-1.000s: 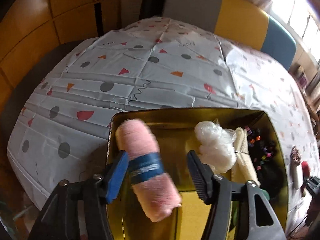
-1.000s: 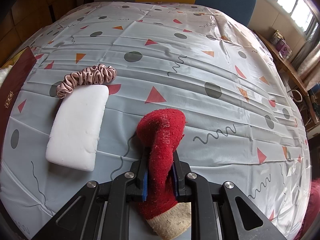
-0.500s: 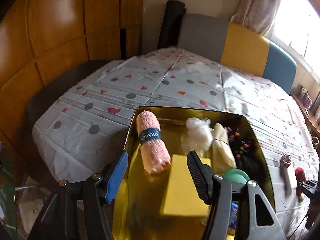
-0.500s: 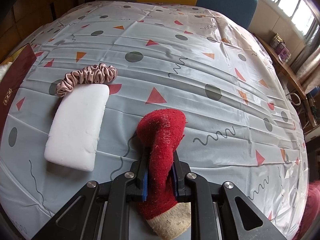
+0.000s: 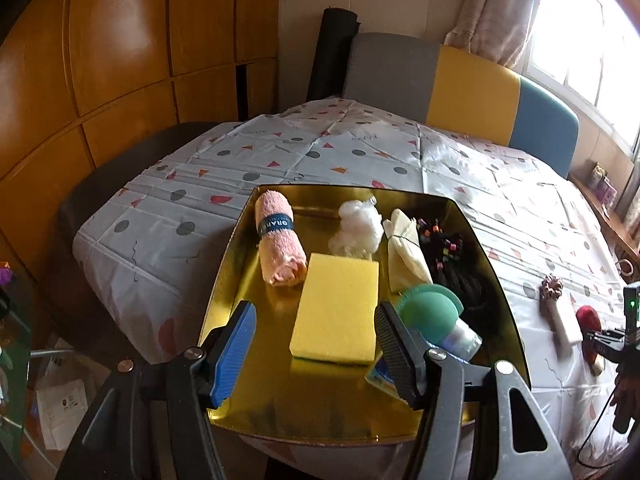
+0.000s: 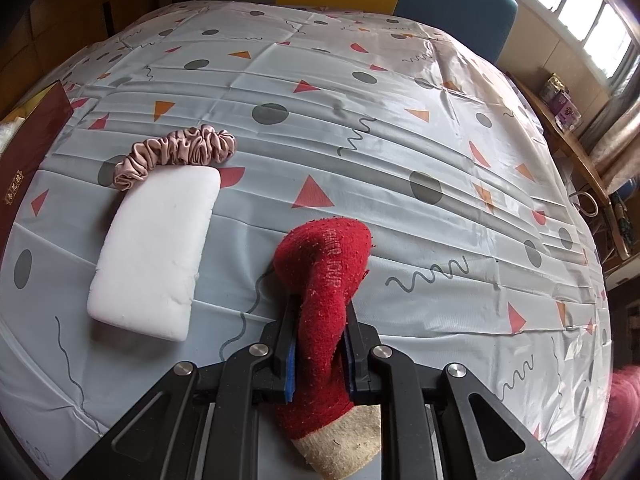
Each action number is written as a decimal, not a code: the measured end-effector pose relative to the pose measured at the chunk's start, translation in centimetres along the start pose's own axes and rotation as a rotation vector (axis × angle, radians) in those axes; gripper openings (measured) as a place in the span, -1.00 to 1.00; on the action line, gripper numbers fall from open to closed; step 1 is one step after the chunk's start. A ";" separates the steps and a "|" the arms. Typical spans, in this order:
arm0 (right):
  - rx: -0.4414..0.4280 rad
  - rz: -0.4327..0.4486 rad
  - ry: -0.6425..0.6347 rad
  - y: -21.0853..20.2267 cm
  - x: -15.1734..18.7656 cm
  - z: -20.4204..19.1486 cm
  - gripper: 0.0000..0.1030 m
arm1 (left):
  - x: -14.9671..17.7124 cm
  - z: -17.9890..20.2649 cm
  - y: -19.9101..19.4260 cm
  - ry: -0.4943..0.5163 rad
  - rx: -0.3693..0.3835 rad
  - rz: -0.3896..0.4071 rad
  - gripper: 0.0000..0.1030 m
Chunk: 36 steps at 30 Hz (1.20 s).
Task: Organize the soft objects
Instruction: 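Carry the red sock with the right tool over the gold tray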
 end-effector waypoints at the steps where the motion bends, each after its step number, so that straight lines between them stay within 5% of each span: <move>1: 0.000 0.000 0.000 0.0 0.0 0.0 -0.66 | 0.2 0.1 -0.1 0.003 0.000 -0.001 0.21; 17: -0.024 -0.004 0.061 -0.1 -0.2 0.6 -0.75 | 0.7 -0.5 -0.4 0.002 -0.010 0.003 0.21; 23: -0.056 0.081 0.174 -3.4 -1.7 1.7 -0.76 | 0.6 -1.2 -0.5 -0.009 -0.009 0.011 0.21; 29: -0.168 0.216 0.125 -8.9 -5.7 -2.6 -0.76 | 0.7 -2.0 -0.3 -0.026 -0.011 0.004 0.21; 36: -0.395 0.288 -0.003 -12.6 -10.0 -13.0 -0.76 | 0.7 -3.2 -0.6 -0.049 -0.021 0.016 0.21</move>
Point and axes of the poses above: each gripper's, at about its wrist camera, not at the fingertips, and y roughly the way its jaws point, z to its right, x to its underside, the point moved 3 cm from there along y, roughly the way its jaws point, and after that the axes turned 6 degrees about -y, right-handed, at the moved point
